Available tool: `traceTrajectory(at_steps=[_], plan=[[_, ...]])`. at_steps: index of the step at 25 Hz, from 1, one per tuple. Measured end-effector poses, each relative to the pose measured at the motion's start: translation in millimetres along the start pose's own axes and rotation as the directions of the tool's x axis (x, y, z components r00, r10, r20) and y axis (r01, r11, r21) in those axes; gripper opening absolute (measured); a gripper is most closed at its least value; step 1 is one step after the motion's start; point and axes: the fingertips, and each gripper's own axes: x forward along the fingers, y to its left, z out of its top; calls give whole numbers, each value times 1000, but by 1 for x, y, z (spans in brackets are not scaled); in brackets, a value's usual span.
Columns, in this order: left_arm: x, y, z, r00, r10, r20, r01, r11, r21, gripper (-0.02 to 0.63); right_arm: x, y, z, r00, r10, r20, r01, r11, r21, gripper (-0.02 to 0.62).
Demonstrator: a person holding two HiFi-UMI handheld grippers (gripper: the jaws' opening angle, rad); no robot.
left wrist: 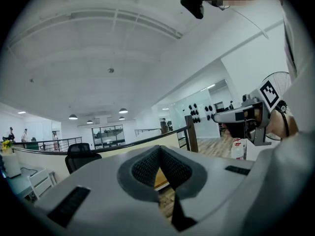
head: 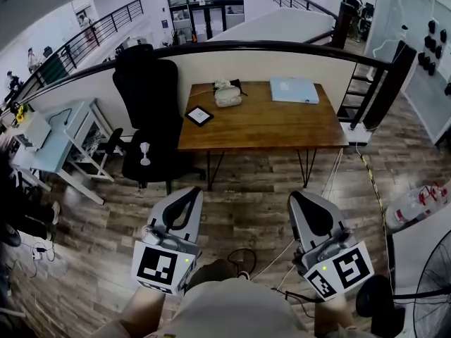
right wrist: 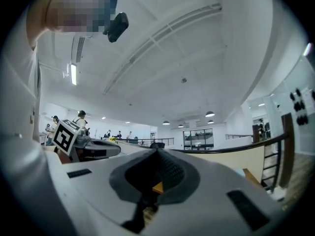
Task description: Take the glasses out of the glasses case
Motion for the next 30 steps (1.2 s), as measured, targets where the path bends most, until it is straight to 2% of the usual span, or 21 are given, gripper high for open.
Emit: traceTrajectory(at_steps=[2,3,4,5,6,13,18,30], plan=[[1,-1,1,1000,2,-3,-2,1000,8,3,-2,-5,0,1000,-25,6,25,1000,9,13],[2,-1,1,1000,4,-3,-4,1000,10,3,-2,-9,1,999,-42,10,41,999,14,85],[2,0,1,1000,5,-3,-5,1000,8,2,-1,-12,0,998,-58,10,57,998,15,208],[3,1,1,1000,8,-4,-8,1000,4,2,0,-14,-1,998,-68,6,68,998,11,280],[4,2,0,1000,10,-4,-10,1000,2,3,1,-16,-2,997,-74,-1,74,997,3,294],[27,15,-5,1000,5,-8,-5,1000,-15,3,19,-30,-6,996,-90,-23,90,996,-11,307],[52,32,-8,1000,13,7,-12,1000,-27,3,48,-40,-16,996,-66,-66,65,998,-20,307],[159,103,-33,999,-8,-38,5,998,-61,3,164,-93,-34,991,-37,-132,35,999,-20,307]])
